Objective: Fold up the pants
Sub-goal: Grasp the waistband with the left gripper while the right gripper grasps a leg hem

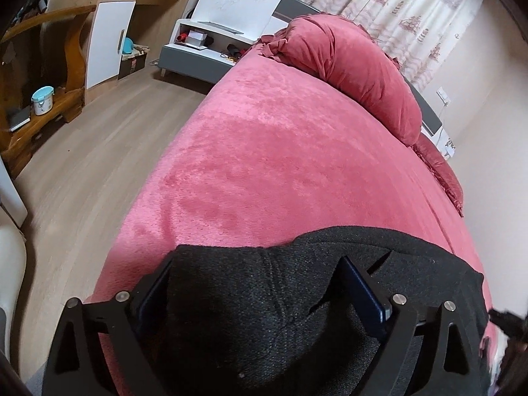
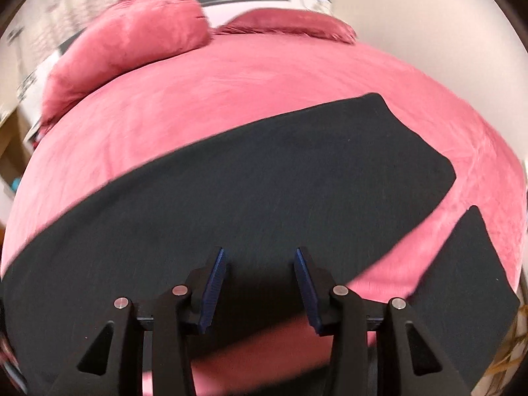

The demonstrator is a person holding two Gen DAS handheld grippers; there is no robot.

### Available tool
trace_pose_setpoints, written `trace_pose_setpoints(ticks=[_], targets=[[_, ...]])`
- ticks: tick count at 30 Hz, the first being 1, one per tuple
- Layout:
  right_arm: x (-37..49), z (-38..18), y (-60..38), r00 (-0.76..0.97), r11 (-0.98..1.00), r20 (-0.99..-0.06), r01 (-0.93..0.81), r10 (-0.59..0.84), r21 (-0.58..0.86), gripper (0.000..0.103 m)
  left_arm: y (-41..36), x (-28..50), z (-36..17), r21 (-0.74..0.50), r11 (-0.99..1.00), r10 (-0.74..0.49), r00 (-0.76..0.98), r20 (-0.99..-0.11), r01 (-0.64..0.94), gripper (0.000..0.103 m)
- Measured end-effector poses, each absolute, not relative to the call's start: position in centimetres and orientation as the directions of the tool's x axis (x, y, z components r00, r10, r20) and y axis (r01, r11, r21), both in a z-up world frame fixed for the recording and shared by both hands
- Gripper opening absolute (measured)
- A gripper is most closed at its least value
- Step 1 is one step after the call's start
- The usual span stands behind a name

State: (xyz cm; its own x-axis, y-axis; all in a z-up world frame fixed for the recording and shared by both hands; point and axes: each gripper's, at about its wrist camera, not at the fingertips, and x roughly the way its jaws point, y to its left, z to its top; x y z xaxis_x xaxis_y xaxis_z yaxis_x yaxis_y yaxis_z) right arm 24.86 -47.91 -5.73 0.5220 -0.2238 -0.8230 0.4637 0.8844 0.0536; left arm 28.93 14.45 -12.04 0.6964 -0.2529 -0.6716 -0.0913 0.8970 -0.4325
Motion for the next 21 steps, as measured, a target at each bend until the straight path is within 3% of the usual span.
trace_pose_setpoints(ticks=[3,8,21], targets=[[27.4,-5.2,-51.7,0.501,0.826,-0.833,0.555,-0.236,0.099,0.044,14.7,28.8,-12.2,-0.456,0.886,-0.271,0.703,-0.657,-0.085,0.096],[31.5,-5.1,-59.0,0.502,0.693,-0.835,0.685,-0.225,0.225,0.056,14.6,28.8,-12.2,-0.45,0.889,-0.267,0.705,-0.658,-0.084,0.097],[41.6,-9.7,-64.2,0.372,0.603,-0.868,0.79,-0.33,0.11,0.058,14.1,29.2,-12.4,-0.402,0.912,-0.236,0.695,-0.679,-0.083,0.098]])
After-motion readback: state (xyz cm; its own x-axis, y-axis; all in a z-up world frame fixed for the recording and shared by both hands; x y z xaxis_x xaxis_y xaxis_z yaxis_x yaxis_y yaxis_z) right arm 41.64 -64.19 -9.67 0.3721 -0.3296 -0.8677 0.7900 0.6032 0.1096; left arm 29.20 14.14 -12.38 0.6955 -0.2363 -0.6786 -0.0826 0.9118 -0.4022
